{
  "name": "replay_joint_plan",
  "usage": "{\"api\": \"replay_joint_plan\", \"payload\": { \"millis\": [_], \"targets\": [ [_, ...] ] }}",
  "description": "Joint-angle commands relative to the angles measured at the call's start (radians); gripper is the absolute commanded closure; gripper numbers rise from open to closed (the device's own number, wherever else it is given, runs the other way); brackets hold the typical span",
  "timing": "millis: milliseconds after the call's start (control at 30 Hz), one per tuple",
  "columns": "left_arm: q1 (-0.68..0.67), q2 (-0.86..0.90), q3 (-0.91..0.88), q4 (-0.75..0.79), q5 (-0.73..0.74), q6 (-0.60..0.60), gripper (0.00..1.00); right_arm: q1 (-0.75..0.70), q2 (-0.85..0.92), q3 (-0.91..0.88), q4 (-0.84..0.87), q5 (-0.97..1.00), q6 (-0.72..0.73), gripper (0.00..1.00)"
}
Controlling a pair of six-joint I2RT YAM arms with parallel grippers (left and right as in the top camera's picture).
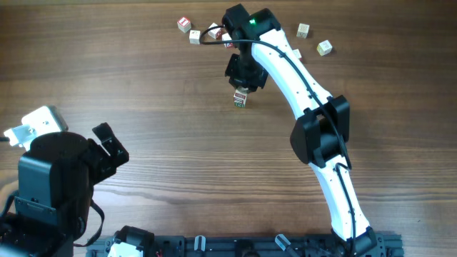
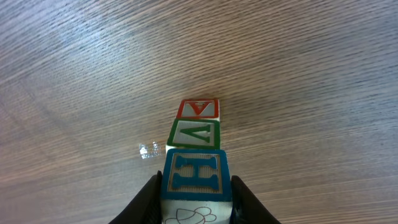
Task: Form a tower
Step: 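Open the right gripper to release the H block on the stack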
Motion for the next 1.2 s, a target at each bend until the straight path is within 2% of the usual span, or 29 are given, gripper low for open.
{"api": "replay_joint_plan", "payload": {
  "millis": [0,233,1033,1100,1167],
  "targets": [
    [0.005,0.0,0.001,0.002,-0.013,-0.017,0.0,0.022,0.011,-0.011,-0.001,-0.016,0.014,0.95],
    [0.005,0.0,0.001,0.002,-0.013,-0.017,0.0,0.02,0.011,-0.011,-0.007,0.018,0.107,0.96],
    [0.005,0.0,0.001,0.002,-0.013,-0.017,0.0,0.009,0.011,-0.011,0.0,0.011,0.078,0.94],
    [0.005,0.0,0.001,0.002,-0.013,-0.017,0.0,0.009,0.011,-0.011,-0.003,0.011,0.078,0.81],
    [0.005,0.0,0.001,0.002,-0.013,-0.017,0.0,0.009,0.011,-0.011,-0.003,0.011,0.078,0.6]
  ]
}}
